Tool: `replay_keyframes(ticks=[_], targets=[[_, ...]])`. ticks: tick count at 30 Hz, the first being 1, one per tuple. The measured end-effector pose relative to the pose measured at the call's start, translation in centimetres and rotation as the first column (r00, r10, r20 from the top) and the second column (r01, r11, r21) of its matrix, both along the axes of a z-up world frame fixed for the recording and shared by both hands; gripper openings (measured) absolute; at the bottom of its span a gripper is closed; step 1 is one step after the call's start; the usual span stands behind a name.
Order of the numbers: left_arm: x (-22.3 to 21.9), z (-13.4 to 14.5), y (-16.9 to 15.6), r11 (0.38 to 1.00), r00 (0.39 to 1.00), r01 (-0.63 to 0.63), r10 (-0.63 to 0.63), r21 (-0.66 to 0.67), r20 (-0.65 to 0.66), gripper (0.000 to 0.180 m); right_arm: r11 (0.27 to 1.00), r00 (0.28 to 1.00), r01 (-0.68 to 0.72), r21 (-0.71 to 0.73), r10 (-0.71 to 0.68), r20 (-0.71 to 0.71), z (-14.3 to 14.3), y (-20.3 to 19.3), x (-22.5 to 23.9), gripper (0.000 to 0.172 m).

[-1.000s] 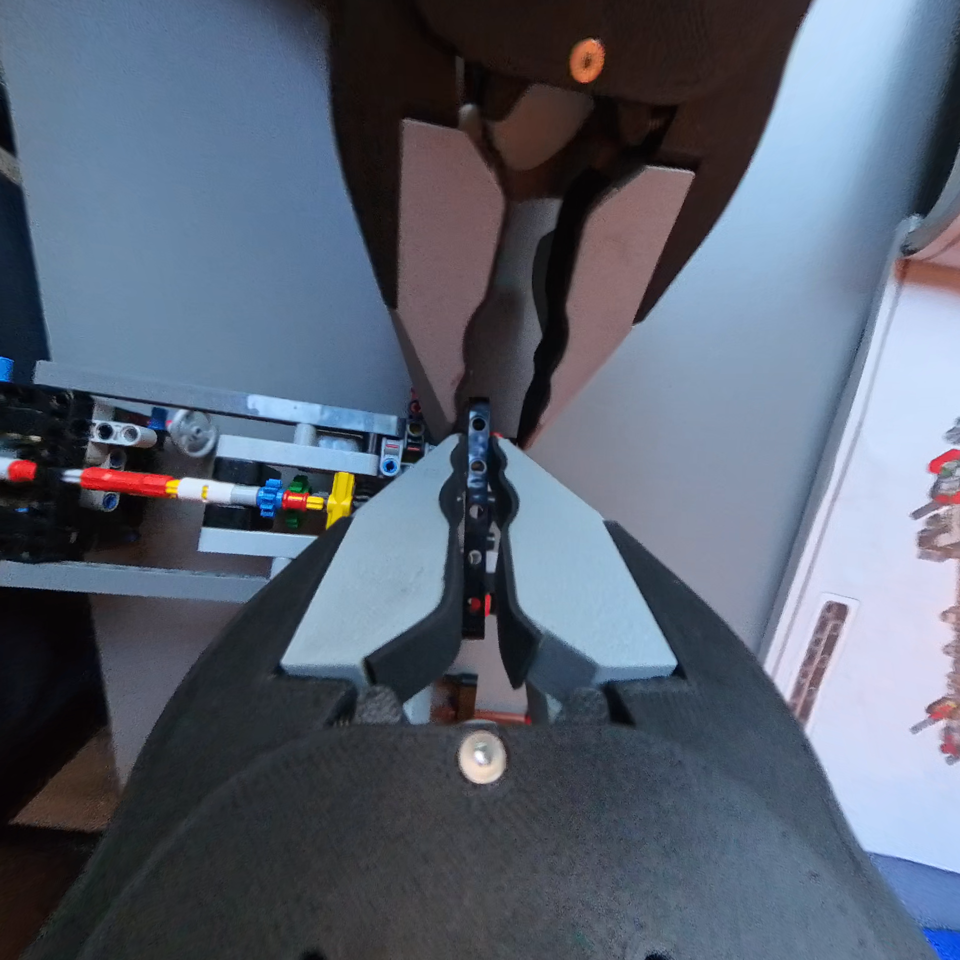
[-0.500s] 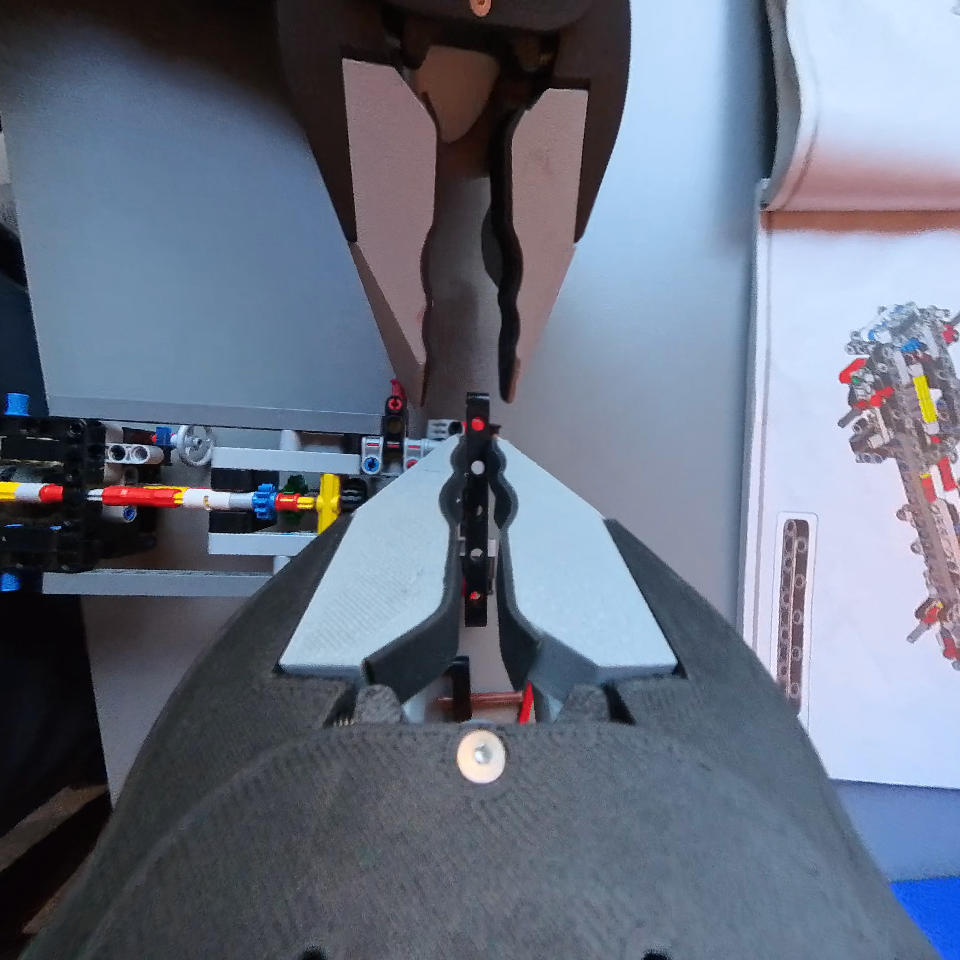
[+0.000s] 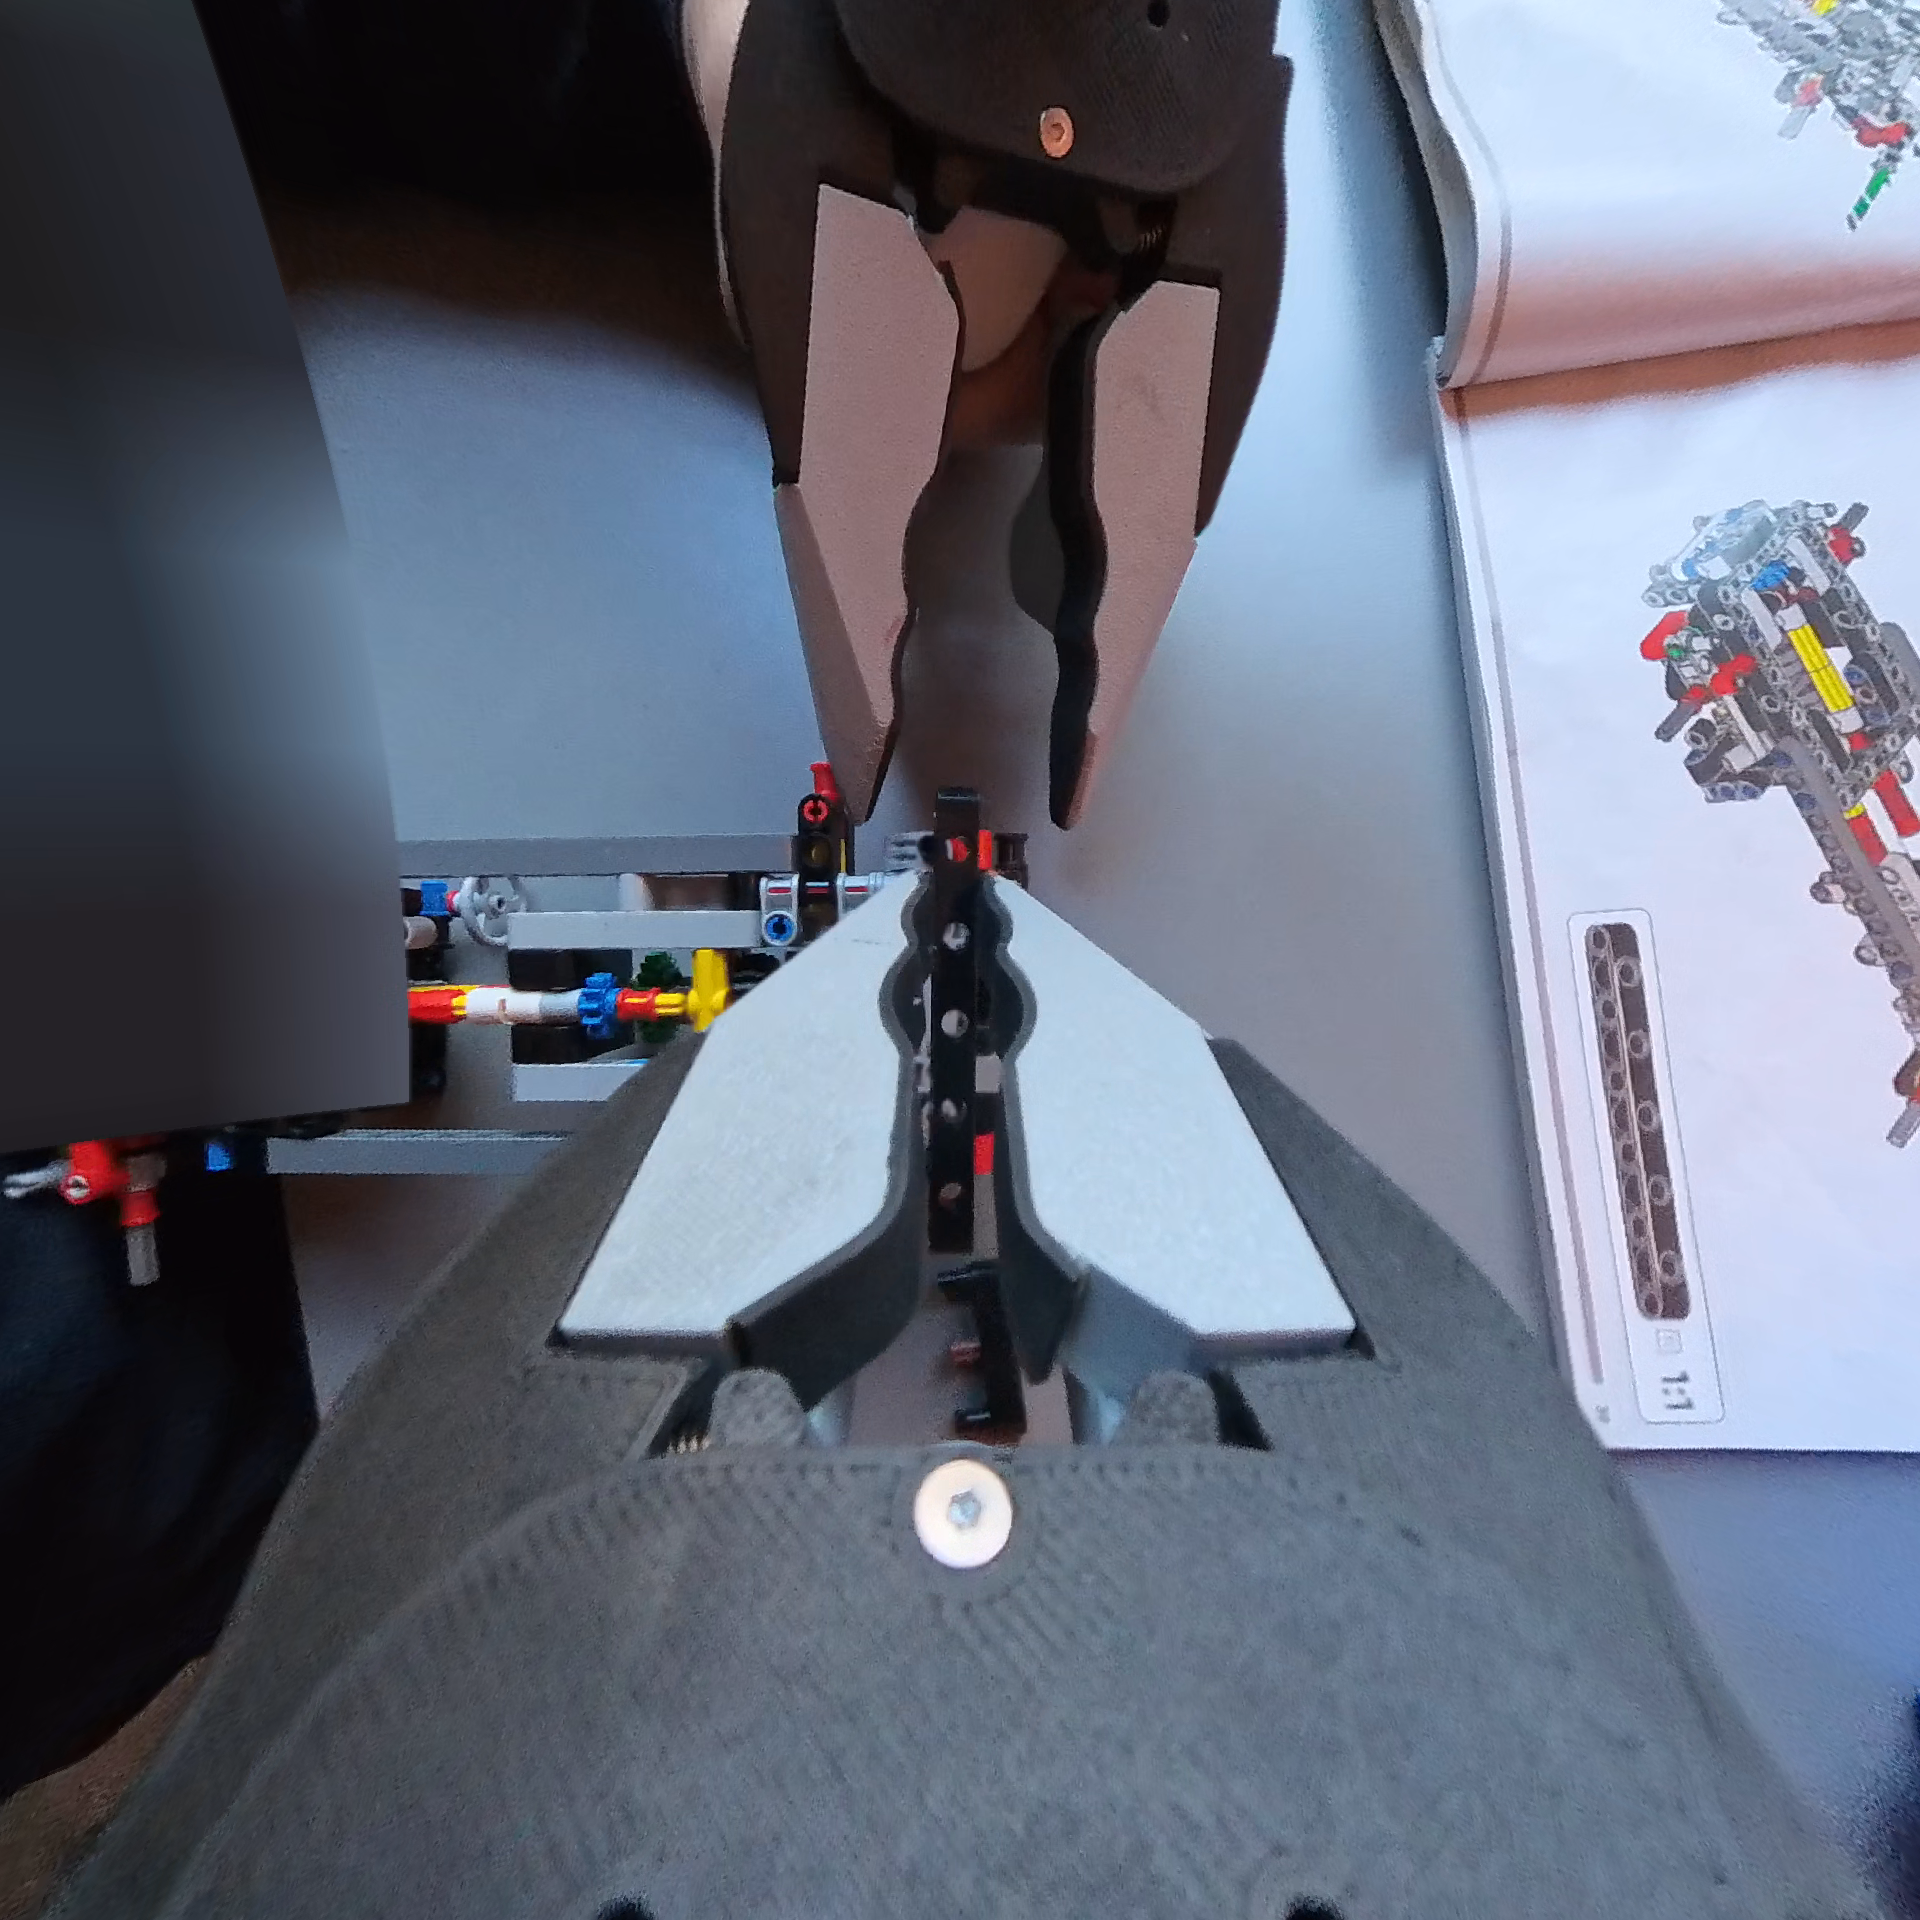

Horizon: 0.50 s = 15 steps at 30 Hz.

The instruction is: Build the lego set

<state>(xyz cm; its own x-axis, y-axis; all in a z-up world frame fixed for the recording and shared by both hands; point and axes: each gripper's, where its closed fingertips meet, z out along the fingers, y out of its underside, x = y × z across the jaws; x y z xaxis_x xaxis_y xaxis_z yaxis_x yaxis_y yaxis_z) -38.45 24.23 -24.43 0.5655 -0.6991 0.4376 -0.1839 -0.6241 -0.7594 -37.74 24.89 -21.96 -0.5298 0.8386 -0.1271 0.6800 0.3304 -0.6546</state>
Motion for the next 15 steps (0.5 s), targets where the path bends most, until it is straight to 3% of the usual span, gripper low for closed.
replay_keyframes(ticks=[10,15], targets=[[1.4,-0.2,0.0,0.992,0.992,0.121,-0.12,0.035,-0.034,0.028,1.0,1.0,-0.012,0.013,0.011,0.027,-0.7,-0.9,0.5,0.005],[1.6,-0.5,-0.1,0.992,0.991,0.114,-0.109,0.059,-0.079,0.029,0.991,0.999,-0.036,0.128,0.033,0.023,-0.9,-1.0,0.7,0.005]])
